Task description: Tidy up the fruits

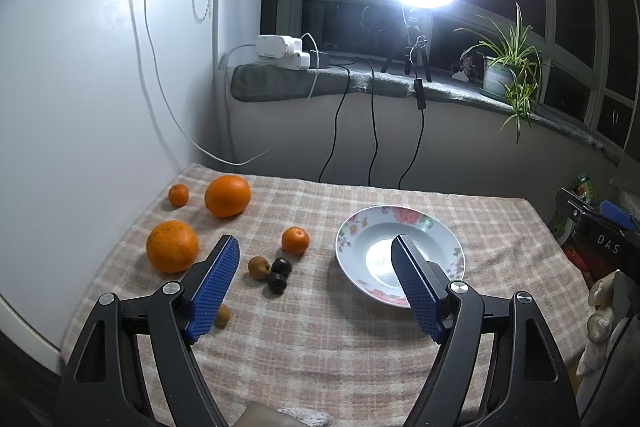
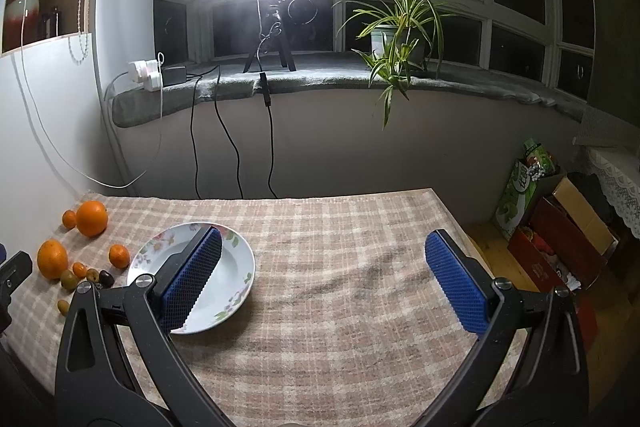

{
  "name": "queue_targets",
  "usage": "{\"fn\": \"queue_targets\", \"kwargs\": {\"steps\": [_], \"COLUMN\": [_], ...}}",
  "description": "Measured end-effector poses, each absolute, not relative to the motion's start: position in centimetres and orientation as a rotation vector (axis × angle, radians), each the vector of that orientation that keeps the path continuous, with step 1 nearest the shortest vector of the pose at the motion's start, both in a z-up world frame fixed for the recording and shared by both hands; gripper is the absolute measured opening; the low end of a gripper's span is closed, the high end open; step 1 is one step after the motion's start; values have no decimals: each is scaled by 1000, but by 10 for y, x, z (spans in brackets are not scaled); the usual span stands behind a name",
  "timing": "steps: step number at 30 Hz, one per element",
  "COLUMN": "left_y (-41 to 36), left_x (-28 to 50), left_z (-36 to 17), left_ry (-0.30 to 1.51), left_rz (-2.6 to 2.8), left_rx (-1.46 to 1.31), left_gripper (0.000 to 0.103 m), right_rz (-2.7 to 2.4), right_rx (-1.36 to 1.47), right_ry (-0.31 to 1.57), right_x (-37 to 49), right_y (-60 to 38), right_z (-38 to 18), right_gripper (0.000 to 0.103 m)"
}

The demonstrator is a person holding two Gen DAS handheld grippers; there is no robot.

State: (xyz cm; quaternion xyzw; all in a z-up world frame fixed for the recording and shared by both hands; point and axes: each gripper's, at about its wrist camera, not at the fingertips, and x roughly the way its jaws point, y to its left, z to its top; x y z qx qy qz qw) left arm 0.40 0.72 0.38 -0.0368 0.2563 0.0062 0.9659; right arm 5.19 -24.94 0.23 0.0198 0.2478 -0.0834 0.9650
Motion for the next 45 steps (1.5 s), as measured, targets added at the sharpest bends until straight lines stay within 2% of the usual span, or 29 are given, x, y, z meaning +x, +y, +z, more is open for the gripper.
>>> {"fn": "queue_targets", "kwargs": {"steps": [45], "left_y": [26], "left_x": [15], "left_z": [5], "left_ry": [541], "left_rz": [23], "left_rx": [-89], "left_gripper": [78], "right_rz": [-142], "right_rx": [-2], "right_ry": [515], "right_x": [68], "right_y": [-232], "right_z": [4], "right_gripper": [103]}}
